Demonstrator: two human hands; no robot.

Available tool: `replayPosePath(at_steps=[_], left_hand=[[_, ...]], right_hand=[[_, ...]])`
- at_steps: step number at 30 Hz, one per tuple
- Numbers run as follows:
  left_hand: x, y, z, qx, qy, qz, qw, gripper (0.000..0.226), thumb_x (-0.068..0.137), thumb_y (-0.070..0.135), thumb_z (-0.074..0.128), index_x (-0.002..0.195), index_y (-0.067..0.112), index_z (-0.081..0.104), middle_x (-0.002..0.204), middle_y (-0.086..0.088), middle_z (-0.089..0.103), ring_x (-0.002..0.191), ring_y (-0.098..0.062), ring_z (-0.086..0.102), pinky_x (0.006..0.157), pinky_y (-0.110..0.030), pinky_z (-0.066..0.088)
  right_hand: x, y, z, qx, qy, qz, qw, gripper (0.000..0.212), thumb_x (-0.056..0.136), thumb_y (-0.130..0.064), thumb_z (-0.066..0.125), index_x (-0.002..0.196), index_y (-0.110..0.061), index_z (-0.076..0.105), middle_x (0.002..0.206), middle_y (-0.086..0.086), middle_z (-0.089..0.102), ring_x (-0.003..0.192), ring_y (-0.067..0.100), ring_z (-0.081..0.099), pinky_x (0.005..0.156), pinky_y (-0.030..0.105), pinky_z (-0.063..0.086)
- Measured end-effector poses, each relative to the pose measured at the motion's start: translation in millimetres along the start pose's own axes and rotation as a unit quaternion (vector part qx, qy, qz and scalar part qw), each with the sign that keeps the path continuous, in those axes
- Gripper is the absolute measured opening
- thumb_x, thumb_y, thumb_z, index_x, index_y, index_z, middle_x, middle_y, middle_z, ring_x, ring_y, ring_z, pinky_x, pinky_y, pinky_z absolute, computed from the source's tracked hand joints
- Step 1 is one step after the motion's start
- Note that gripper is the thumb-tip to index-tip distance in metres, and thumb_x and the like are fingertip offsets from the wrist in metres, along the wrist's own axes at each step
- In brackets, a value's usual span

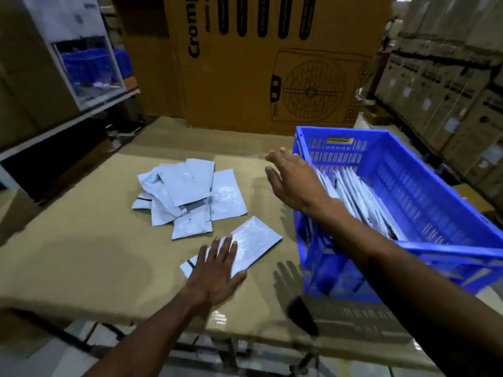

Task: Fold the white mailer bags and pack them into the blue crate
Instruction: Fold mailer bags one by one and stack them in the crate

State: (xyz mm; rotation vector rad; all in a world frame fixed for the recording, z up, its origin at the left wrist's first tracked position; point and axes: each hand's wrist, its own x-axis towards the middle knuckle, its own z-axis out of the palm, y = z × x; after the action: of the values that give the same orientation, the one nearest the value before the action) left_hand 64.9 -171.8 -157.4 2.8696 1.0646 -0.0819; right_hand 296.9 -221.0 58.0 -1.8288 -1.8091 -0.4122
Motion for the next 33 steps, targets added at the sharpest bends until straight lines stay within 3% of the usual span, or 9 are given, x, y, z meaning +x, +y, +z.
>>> replayPosePath(at_steps=[4,7,11,16,19,21,23,29,33], left_hand=[[-24.9,-31.0,-6.5,0.04,-0.011,0.071,0.997,0.092,0.087,0.077,-0.011,0.161,0.024,-0.006,0.166,0.003,-0.021,0.155,-0.026,-0.012,0.122,-0.051,-0.005],[-40.9,-58.6,-8.0,0.05,-0.008,0.121,0.991,0.088,0.093,0.077,-0.001,0.162,0.023,-0.002,0.166,0.003,-0.017,0.155,-0.027,-0.009,0.121,-0.054,0.0],[-51.9,-74.5,-12.0,0.06,-0.017,0.148,0.987,0.086,0.096,0.077,0.007,0.16,0.022,-0.008,0.166,0.0,-0.016,0.153,-0.022,-0.019,0.122,-0.052,-0.005],[-56.4,-72.6,-18.2,0.048,-0.029,0.134,0.989,0.099,0.095,0.079,0.013,0.158,0.008,-0.014,0.165,-0.01,-0.02,0.151,-0.017,-0.025,0.123,-0.046,-0.01],[-56.9,-73.6,-18.1,0.054,-0.017,0.13,0.99,0.102,0.093,0.08,0.007,0.158,0.003,-0.009,0.166,-0.012,-0.016,0.153,-0.02,-0.019,0.124,-0.045,-0.01],[-57.3,-74.3,-17.4,0.053,-0.013,0.129,0.99,0.106,0.089,0.082,-0.002,0.159,0.003,-0.006,0.167,-0.013,-0.013,0.154,-0.022,-0.016,0.125,-0.045,-0.008],[-57.5,-74.8,-16.7,0.049,-0.014,0.124,0.991,0.107,0.086,0.083,-0.005,0.159,0.004,-0.009,0.167,-0.012,-0.015,0.154,-0.022,-0.017,0.125,-0.044,-0.008],[-56.8,-80.4,-19.4,0.039,-0.027,0.12,0.992,0.099,0.091,0.081,0.003,0.159,0.011,-0.014,0.166,-0.003,-0.022,0.152,-0.014,-0.023,0.124,-0.045,-0.009],[-51.9,-70.8,-22.1,0.009,-0.004,0.069,0.998,0.098,0.086,0.075,-0.018,0.16,0.012,-0.007,0.166,0.0,-0.016,0.153,-0.013,-0.017,0.123,-0.045,-0.014]], right_hand=[[-11.8,-58.7,43.9,0.058,-0.054,-0.008,0.997,0.041,0.099,-0.031,0.044,0.131,-0.009,0.055,0.121,0.018,0.063,0.102,0.041,0.06,0.083,0.044,0.048],[-47.6,-92.2,89.9,0.116,-0.133,0.031,0.984,0.042,0.101,-0.033,0.043,0.136,-0.011,0.051,0.126,0.017,0.062,0.109,0.04,0.059,0.087,0.045,0.049],[-102.8,-112.1,139.0,0.162,-0.212,0.053,0.962,0.046,0.103,-0.027,0.04,0.142,-0.004,0.045,0.126,0.02,0.061,0.111,0.04,0.058,0.094,0.045,0.045],[-126.2,-126.7,156.4,0.208,-0.264,0.08,0.939,0.067,0.104,-0.053,0.024,0.157,-0.012,0.017,0.158,0.002,0.034,0.142,0.019,0.032,0.12,0.03,0.017],[-134.7,-112.1,169.3,0.11,-0.287,0.025,0.951,0.092,0.09,-0.071,-0.009,0.158,-0.012,0.012,0.165,0.002,0.017,0.152,0.018,0.012,0.123,0.041,0.01],[-139.0,-98.0,174.2,0.054,-0.298,0.032,0.952,0.1,0.084,-0.072,-0.02,0.159,-0.015,0.012,0.166,0.0,0.011,0.153,0.017,0.006,0.124,0.04,0.003],[-140.8,-87.8,172.9,0.029,-0.286,0.053,0.956,0.097,0.085,-0.072,-0.017,0.159,-0.016,0.011,0.166,-0.001,0.005,0.153,0.015,0.002,0.123,0.035,-0.003],[-143.0,-66.1,168.4,-0.016,-0.324,0.103,0.94,0.084,0.092,-0.07,0.0,0.159,-0.02,-0.003,0.166,0.005,-0.009,0.153,0.021,-0.01,0.123,0.041,-0.002],[-144.2,-73.8,165.4,-0.01,-0.359,0.139,0.923,0.084,0.094,-0.069,0.004,0.158,-0.015,-0.004,0.166,0.012,-0.008,0.152,0.025,-0.011,0.123,0.045,-0.003]])
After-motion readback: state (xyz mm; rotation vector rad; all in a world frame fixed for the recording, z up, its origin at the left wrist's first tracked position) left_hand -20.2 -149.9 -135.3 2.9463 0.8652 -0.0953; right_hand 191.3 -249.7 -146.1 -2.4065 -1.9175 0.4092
